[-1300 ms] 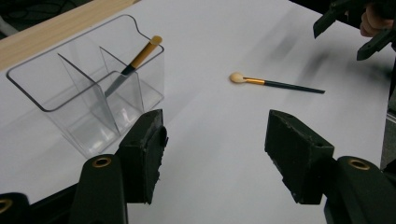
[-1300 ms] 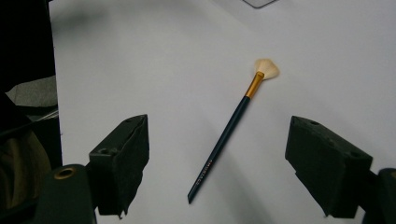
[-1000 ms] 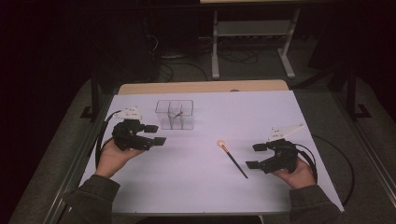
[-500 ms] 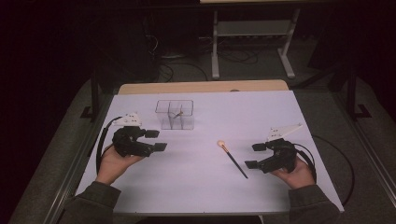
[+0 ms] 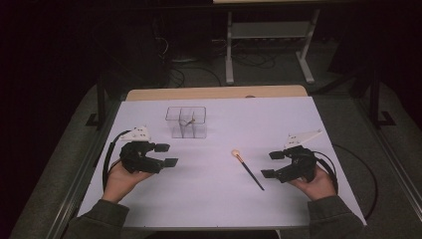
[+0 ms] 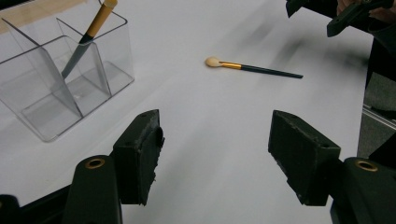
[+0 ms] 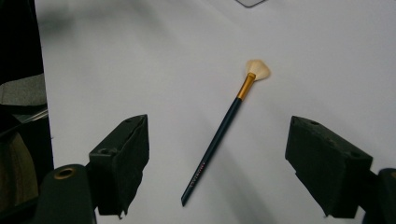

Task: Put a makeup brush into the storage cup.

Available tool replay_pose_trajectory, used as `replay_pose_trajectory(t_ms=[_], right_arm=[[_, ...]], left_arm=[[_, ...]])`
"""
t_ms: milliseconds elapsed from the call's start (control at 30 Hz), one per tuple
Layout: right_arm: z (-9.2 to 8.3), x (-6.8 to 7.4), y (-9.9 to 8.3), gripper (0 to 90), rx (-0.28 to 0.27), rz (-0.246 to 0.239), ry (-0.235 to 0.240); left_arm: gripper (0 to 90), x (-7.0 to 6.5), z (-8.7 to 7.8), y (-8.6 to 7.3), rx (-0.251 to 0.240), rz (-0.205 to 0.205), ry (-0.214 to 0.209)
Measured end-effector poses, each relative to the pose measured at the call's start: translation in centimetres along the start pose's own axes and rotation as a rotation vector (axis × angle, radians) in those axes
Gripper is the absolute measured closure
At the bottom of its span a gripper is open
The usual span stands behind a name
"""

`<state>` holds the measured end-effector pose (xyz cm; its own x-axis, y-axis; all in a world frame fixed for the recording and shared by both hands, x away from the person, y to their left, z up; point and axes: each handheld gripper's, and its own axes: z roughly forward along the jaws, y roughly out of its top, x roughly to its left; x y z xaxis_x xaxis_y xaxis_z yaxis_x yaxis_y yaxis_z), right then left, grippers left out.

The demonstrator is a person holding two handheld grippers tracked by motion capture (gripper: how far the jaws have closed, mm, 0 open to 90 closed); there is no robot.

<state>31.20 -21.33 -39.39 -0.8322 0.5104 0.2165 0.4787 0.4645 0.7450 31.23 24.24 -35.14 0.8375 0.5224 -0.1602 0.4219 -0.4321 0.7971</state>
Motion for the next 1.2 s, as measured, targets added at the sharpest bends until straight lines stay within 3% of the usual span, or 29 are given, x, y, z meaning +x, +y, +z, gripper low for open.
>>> replay_pose_trajectory(t_ms=[233, 567, 1033, 1200], right_arm=[[0.1, 0.0, 0.0, 20.9, 0.014, 0.0, -0.01], [0.2, 0.0, 0.8, 22.2, 0.028, 0.017, -0.021], [1.2, 0.0, 2.2, 24.2, 0.07, 0.013, -0.022], [1.5, 0.0, 2.8, 24.7, 0.083, 0.01, -0.018]], left_arm=[[33.7, -0.2, 0.2, -0.3, 0.017, 0.014, 0.0], [32.7, -1.0, 0.3, -0.9, 0.002, 0.017, -0.006], [31.6, -1.5, 0.9, -2.2, 0.014, 0.024, 0.028], [31.0, -1.6, 0.5, -2.4, 0.011, 0.024, 0.041]])
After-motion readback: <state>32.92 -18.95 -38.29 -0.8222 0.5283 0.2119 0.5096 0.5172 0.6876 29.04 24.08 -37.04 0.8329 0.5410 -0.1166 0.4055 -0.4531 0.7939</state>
